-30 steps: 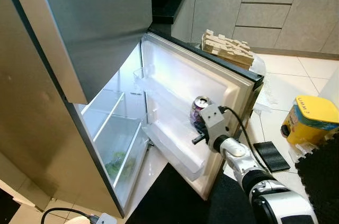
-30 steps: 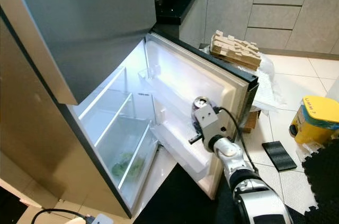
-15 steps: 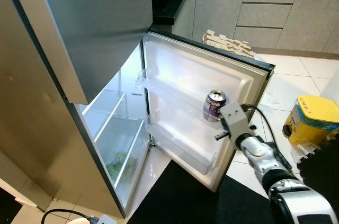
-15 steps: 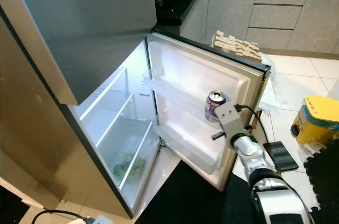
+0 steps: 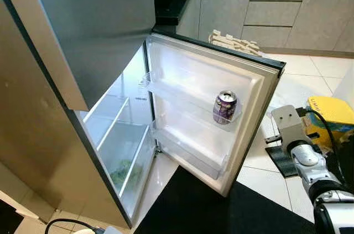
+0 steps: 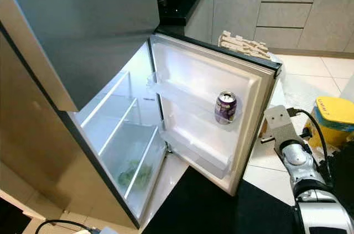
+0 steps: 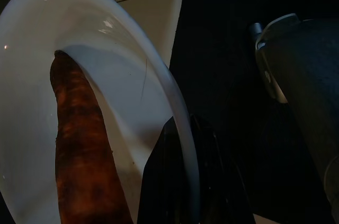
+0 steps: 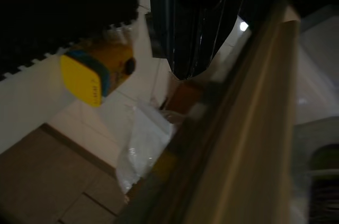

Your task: Restocking fridge

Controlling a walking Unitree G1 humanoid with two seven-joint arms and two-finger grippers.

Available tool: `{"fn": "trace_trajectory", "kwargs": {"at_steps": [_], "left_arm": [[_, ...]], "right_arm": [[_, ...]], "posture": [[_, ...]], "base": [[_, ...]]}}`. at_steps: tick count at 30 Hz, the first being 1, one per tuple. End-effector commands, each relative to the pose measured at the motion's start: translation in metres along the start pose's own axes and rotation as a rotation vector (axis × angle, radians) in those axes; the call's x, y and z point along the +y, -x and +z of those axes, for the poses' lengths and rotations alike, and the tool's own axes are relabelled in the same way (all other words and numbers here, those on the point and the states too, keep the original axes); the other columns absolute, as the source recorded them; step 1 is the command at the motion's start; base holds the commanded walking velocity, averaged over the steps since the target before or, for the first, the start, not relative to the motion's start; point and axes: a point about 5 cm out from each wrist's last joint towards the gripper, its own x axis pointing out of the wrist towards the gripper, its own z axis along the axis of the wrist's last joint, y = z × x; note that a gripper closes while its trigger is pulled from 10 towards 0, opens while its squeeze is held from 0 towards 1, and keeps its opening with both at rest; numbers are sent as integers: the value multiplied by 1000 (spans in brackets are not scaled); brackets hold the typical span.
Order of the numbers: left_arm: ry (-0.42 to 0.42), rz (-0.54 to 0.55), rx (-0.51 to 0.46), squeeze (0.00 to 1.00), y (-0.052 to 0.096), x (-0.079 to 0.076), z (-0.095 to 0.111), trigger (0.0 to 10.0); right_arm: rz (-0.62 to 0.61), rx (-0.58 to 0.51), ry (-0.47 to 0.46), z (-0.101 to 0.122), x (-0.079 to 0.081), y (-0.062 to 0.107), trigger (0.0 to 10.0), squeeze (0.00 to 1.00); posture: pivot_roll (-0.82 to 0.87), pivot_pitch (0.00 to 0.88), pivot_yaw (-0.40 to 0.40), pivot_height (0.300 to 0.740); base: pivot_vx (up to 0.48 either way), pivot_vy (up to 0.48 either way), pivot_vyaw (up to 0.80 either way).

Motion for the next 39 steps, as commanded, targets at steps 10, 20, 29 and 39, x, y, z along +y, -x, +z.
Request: {"fn": "trace_trajectory", "kwargs": {"at_steps": [10,20,29,39], "left_arm": [[-21,-6,11,0,0,0,-4,10000],[-83,-14,57,0,5,3,-34,10000],[-99,-16,58,0,7,1,-43,10000],[-97,-13,19,0,5,1,-31,10000]], "right_arm": [[284,9,-212,-10,67,8,10000,0],[330,-95,-294,15,80,2,10000,0],[354,-202,-287,40,69,-5,10000,0],[341,-283,-286,62,54,-12,10000,0]], "posture": [[-117,31,45,740],[-75,184,73,740],[-62,234,72,740],[-53,238,71,740]], "base": [[0,0,0],[0,0,0],[0,0,0],[0,0,0]]}}
